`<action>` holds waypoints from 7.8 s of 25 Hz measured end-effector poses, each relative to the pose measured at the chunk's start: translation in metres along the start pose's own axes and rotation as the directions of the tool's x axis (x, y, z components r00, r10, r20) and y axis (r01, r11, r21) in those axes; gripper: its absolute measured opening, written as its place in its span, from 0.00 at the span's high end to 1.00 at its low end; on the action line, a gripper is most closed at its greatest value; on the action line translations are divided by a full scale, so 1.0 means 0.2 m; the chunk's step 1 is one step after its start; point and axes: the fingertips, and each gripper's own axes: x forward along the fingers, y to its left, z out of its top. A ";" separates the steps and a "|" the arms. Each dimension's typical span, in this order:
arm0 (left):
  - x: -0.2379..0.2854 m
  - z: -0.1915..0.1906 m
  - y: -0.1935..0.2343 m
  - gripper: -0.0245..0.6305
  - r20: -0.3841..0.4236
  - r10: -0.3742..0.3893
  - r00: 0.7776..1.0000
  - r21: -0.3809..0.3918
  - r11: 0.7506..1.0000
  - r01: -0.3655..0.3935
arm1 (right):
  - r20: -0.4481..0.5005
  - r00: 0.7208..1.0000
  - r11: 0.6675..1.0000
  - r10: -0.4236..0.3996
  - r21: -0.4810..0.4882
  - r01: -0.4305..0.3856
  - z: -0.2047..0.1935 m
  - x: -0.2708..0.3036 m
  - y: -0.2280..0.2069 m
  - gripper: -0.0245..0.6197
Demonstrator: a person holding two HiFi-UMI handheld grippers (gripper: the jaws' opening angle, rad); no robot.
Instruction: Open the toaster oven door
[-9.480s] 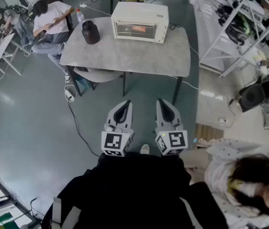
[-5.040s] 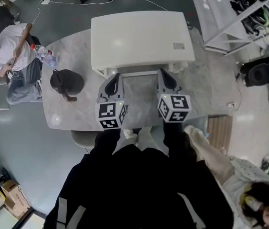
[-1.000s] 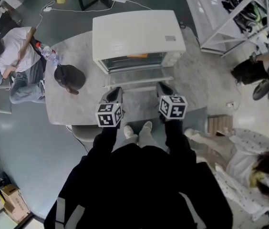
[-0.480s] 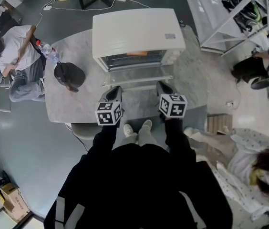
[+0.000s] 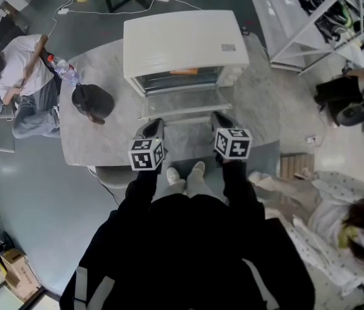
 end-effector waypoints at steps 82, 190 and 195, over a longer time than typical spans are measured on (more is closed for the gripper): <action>0.09 -0.47 -0.01 0.96 -0.222 -0.041 0.974 -0.060 0.998 0.029 | -0.204 0.977 0.998 -0.058 0.009 0.061 -0.46 0.09 -0.11 0.96; 0.19 -0.91 -0.06 0.96 -0.379 -0.091 0.921 -0.163 0.986 0.030 | -0.361 0.928 0.995 -0.095 -0.018 0.094 -0.84 0.19 -0.16 0.96; 0.14 -0.82 -0.06 0.96 -0.338 -0.086 0.937 -0.145 0.989 0.039 | -0.309 0.946 0.995 -0.099 -0.025 0.096 -0.77 0.15 -0.13 0.96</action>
